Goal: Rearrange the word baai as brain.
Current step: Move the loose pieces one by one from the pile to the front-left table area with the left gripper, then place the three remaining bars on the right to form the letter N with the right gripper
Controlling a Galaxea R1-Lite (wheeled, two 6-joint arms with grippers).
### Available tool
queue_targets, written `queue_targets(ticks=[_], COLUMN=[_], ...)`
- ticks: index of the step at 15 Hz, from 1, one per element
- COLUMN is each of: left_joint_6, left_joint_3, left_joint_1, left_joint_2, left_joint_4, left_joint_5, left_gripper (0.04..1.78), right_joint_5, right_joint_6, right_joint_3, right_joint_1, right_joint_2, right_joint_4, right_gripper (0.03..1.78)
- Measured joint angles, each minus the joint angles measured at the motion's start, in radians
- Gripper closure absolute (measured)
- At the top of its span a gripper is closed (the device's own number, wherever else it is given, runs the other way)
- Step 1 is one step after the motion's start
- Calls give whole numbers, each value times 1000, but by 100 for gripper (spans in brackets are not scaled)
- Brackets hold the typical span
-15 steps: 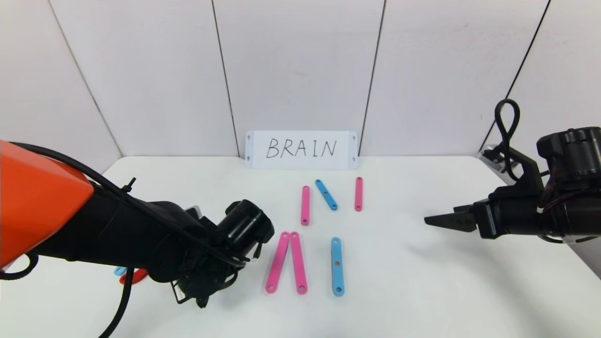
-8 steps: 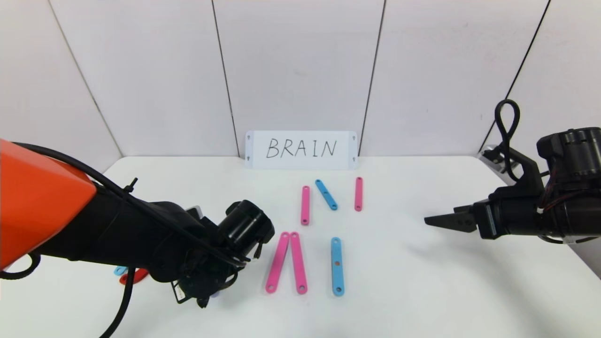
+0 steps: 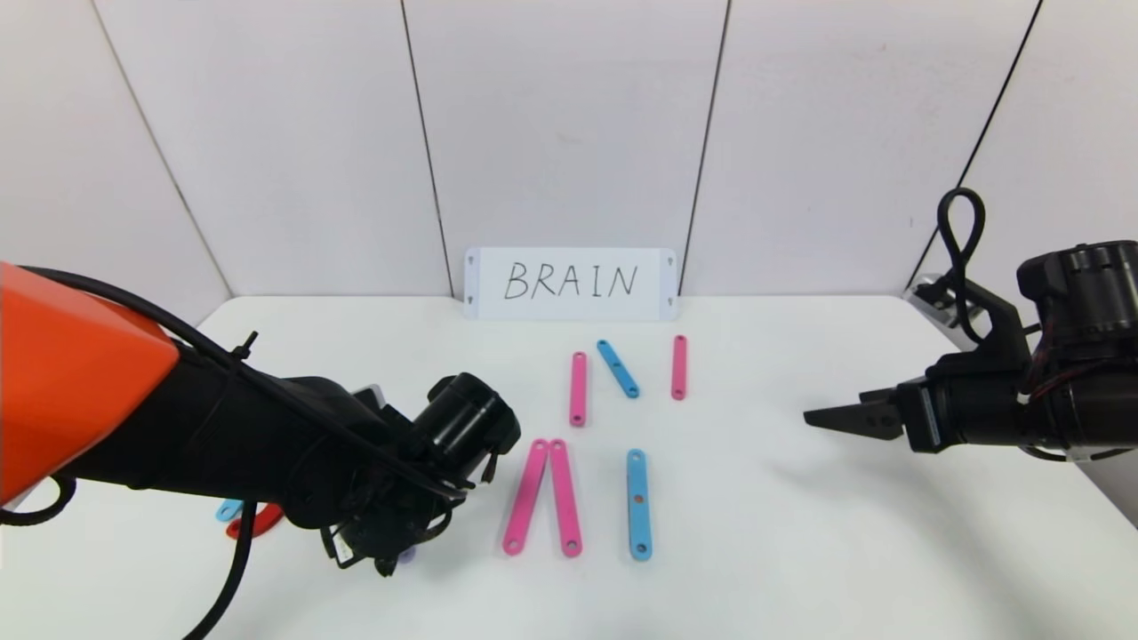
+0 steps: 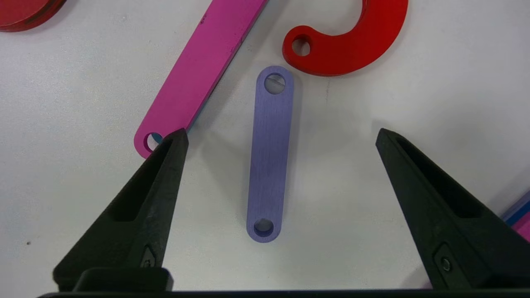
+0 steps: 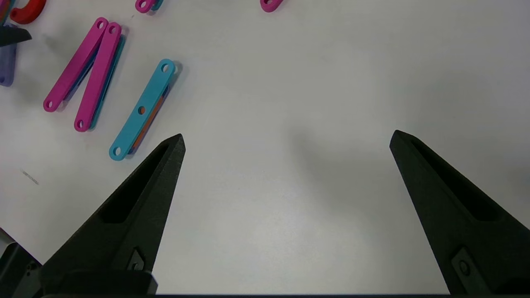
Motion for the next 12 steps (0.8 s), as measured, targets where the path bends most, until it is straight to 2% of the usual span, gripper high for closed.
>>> queue_targets(ticks=[2,9,12], left_joint_6=[0,73,159], left_joint_3=[-5,-19,-20], left_joint_1=[-3,-5,-1], left_joint_2=[-3,-49,-101], left_joint_4=[0,0,0], left_joint_5=[-2,-25,-84], left_gripper=[9,8,8], right_joint_5=[0,-1,0], right_joint_6=[0,1,1], right_joint_3=[0,0,-4], right_joint_1=[0,0,0], right_joint_2=[-1,-6,-8], right_joint_4=[0,0,0], right_gripper=[8,8,8])
